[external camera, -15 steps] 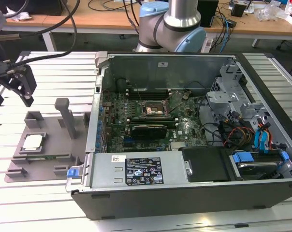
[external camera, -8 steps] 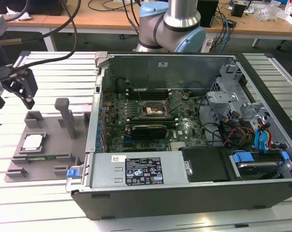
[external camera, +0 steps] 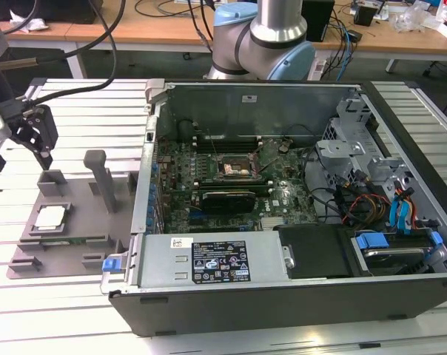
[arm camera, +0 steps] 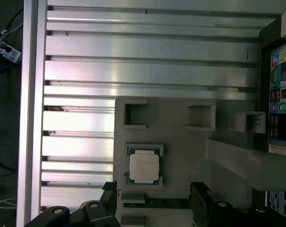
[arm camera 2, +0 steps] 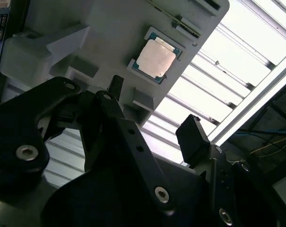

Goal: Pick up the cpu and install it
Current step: 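Pick up the cpu and move it towards the insertion slot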

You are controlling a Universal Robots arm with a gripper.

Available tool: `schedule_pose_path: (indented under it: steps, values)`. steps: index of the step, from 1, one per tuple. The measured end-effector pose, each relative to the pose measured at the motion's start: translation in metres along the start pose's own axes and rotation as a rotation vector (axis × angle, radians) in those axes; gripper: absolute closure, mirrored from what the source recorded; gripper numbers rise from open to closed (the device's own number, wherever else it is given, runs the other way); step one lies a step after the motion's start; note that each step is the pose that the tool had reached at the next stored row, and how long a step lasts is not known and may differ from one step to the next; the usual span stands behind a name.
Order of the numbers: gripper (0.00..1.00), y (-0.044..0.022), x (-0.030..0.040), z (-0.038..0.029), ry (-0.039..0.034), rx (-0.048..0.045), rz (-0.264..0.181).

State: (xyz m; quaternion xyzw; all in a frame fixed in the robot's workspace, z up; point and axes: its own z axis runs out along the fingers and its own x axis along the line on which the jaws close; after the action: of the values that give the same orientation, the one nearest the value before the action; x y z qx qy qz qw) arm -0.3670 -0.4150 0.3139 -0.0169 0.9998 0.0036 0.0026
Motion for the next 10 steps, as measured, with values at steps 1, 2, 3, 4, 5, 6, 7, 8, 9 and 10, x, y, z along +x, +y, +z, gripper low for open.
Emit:
schedule_pose_path:
  steps: [1,2,3,4,5,6,7,8,9,10]
  values:
    - [0.29,0.0,0.0,0.0,0.0,-0.0001,0.0]
    - [0.29,0.0,0.0,0.0,0.0,0.0,0.0]
    - [0.36,0.0,0.0,0.0001,0.0,0.0,0.0]
    - [0.43,0.0,0.0,0.0001,0.0,-0.0001,0.0]
    - [0.43,0.0,0.0,0.0001,0.0,0.0,0.0]
    - [0.43,0.0,0.0,0.0002,-0.0001,-0.0001,0.0]
    - [0.43,0.0,0.0,0.0009,-0.0003,-0.0002,0.0]
    - [0.43,0.0,0.0,0.0013,-0.0002,-0.0002,0.0]
    - [0.43,0.0,0.0,0.002,0.0,-0.0001,0.0]
    - [0.43,0.0,0.0,0.0026,-0.0001,-0.0001,0.0]
